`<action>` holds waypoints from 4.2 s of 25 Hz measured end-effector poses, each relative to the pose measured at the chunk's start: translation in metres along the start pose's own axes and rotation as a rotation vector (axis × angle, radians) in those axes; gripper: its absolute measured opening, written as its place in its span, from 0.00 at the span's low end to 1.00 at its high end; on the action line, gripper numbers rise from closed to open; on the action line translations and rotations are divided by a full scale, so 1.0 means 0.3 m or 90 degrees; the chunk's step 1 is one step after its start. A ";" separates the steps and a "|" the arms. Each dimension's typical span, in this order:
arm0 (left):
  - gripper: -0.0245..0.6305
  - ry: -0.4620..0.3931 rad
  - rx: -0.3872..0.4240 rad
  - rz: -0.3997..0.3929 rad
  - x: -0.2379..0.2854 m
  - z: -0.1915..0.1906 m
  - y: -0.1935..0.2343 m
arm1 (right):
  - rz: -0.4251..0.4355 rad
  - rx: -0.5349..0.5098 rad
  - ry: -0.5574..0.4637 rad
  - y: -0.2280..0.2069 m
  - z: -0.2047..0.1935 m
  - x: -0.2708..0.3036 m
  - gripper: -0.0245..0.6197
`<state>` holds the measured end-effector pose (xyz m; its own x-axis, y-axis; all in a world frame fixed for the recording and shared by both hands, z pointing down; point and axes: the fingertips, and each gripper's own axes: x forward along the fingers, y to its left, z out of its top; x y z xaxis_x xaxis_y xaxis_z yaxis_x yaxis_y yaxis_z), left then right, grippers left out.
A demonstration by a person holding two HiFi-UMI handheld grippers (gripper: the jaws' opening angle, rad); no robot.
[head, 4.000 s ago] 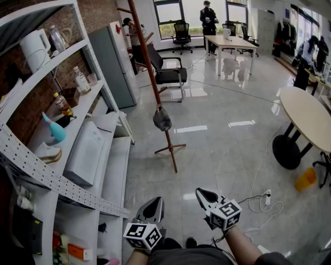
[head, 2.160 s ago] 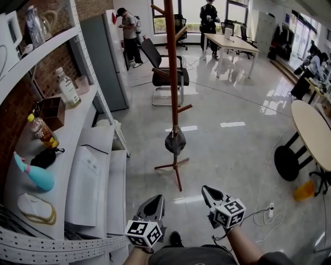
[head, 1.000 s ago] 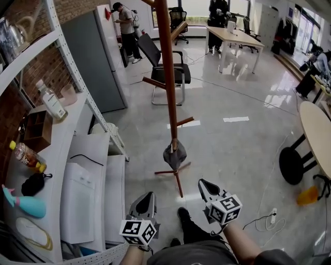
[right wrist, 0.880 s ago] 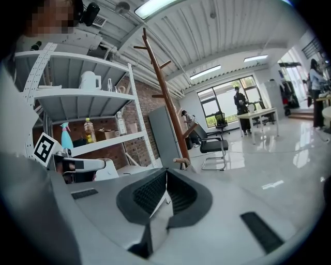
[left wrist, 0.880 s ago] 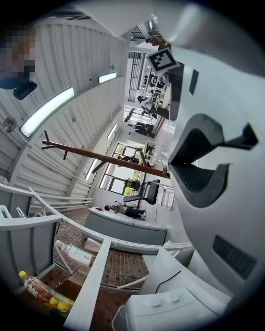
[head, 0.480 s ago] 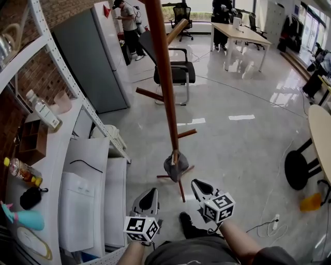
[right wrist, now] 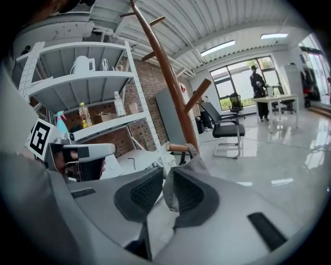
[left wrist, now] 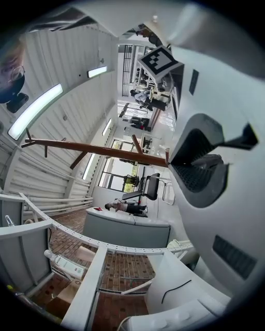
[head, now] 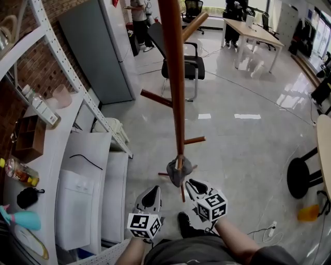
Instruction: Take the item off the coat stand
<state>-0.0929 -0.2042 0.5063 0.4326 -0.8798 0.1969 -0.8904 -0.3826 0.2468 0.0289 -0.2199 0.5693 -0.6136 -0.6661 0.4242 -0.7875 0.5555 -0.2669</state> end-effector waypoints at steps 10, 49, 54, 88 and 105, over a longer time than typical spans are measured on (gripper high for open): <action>0.05 0.014 -0.017 0.034 0.094 -0.065 0.048 | 0.038 0.026 0.064 0.000 -0.059 0.156 0.25; 0.05 0.044 -0.032 0.055 0.126 -0.115 0.068 | -0.016 0.023 0.099 -0.051 -0.060 0.211 0.10; 0.05 0.035 -0.027 0.050 0.109 -0.099 0.060 | -0.011 0.013 0.079 -0.027 -0.013 0.173 0.09; 0.05 -0.002 0.005 -0.016 -0.383 -0.070 -0.093 | -0.044 -0.030 -0.052 0.361 0.041 -0.261 0.10; 0.05 -0.014 0.011 -0.104 -0.670 -0.136 -0.289 | -0.114 -0.001 -0.069 0.550 -0.198 -0.613 0.10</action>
<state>-0.0970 0.0174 0.4840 0.5686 -0.8115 0.1349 -0.8109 -0.5252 0.2581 0.0152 0.0239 0.4984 -0.4670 -0.8039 0.3684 -0.8843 0.4248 -0.1939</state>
